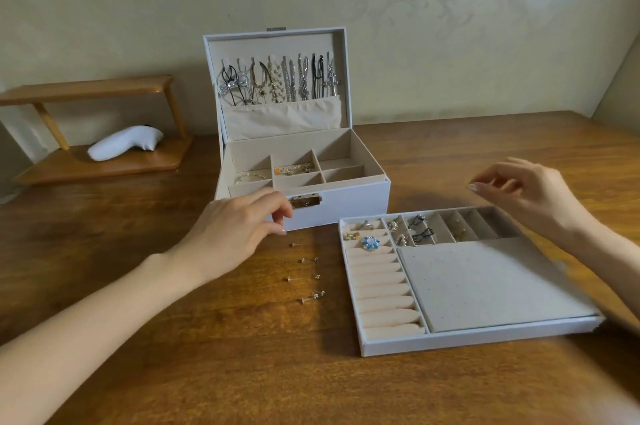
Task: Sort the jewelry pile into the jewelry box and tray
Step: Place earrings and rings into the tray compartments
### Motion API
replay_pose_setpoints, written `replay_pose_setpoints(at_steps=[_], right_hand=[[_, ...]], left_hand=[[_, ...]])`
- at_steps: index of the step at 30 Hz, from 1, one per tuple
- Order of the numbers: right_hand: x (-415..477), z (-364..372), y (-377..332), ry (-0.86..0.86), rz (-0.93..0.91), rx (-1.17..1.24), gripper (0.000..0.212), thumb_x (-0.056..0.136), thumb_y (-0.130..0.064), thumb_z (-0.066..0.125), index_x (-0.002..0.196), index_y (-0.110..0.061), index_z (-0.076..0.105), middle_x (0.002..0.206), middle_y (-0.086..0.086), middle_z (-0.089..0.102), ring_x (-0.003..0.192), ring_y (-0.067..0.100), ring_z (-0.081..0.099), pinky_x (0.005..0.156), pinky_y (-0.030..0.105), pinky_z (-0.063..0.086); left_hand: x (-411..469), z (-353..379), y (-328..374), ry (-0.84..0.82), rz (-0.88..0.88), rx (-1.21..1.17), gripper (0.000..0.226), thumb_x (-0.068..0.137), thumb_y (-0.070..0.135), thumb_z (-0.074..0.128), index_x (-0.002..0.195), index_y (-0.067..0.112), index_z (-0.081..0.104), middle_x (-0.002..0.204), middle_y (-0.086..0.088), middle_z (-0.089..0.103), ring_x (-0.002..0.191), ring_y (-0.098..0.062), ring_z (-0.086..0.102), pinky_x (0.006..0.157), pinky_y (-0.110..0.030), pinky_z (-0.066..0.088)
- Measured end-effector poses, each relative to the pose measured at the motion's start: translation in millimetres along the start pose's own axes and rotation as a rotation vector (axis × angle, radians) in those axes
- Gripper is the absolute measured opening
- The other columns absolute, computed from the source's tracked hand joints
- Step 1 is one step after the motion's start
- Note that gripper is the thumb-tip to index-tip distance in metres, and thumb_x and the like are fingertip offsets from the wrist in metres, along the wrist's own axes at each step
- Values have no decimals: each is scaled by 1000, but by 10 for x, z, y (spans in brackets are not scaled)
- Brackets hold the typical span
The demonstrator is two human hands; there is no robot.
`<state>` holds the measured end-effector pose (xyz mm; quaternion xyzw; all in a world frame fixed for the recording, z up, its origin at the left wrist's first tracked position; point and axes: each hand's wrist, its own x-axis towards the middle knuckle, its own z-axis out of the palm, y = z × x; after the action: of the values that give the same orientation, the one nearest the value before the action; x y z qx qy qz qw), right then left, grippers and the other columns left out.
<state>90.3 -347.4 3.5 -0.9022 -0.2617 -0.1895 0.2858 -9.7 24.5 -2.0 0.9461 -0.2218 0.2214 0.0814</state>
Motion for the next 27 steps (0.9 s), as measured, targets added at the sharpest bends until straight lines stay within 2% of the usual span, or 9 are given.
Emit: replay_pose_setpoints(at_steps=[2,5,8,11,13,17,21,24,27], right_hand=[[67,20,-342,-22,-105,-26,8,80,-23,71,81,-31,69,77,-13,64,66,6,58,58,22,49],[191,267,-1009,-206,-263,-38,8,80,-35,69,86,-33,72,59,-18,54,54,0,50,55,19,42],[345,702,-1526,-307,-396,-149,16,88,-38,63,100,-32,69,66,-17,50,61,3,43,57,20,34],[454,1028,-1717,-340,-377,-269,19,90,-33,59,105,-27,70,91,-4,65,82,16,57,66,21,37],[466,1138,-1743,-364,-338,-322,20,89,-32,59,104,-26,71,94,0,67,89,21,62,70,25,41],[461,1208,-1799,-377,-305,-336,17,87,-31,60,99,-27,72,100,3,68,93,22,61,75,27,43],[481,1218,-1831,-403,-324,-344,19,89,-26,56,98,-21,71,98,4,68,89,22,60,73,27,43],[496,1207,-1810,-455,-305,-307,16,86,-26,60,95,-23,72,95,-1,68,88,18,60,72,24,42],[543,1097,-1760,-471,-190,-105,10,81,-23,69,89,-20,75,71,-12,61,70,6,57,64,16,45]], left_hand=[[-33,5,-25,-2,9,35,20,78,13,73,95,16,64,84,7,64,64,-7,62,53,-17,50],[-81,19,-30,110,-45,34,24,81,16,68,104,12,62,85,2,65,60,-8,60,51,-20,53],[-143,8,-19,193,-111,-1,28,81,16,66,108,9,60,91,-1,64,58,-3,50,54,-10,45],[-267,-67,-53,232,-157,-26,30,83,23,57,108,7,58,97,0,59,58,0,46,55,-4,38],[-377,-138,-116,255,-171,-29,27,82,19,59,106,7,57,97,0,56,57,-1,48,51,-6,39],[-545,-219,-235,274,-213,-39,29,79,5,68,106,7,58,99,-5,58,61,-10,55,49,-24,54],[-568,-238,-238,277,-219,-61,28,80,6,67,106,9,58,102,-3,58,63,-10,56,50,-25,54],[-514,-265,-161,278,-223,-111,24,82,10,65,105,12,58,101,2,59,66,-10,58,53,-16,52],[-398,-300,50,205,-361,-371,13,87,14,61,99,19,57,92,11,64,76,-5,62,58,-10,49]])
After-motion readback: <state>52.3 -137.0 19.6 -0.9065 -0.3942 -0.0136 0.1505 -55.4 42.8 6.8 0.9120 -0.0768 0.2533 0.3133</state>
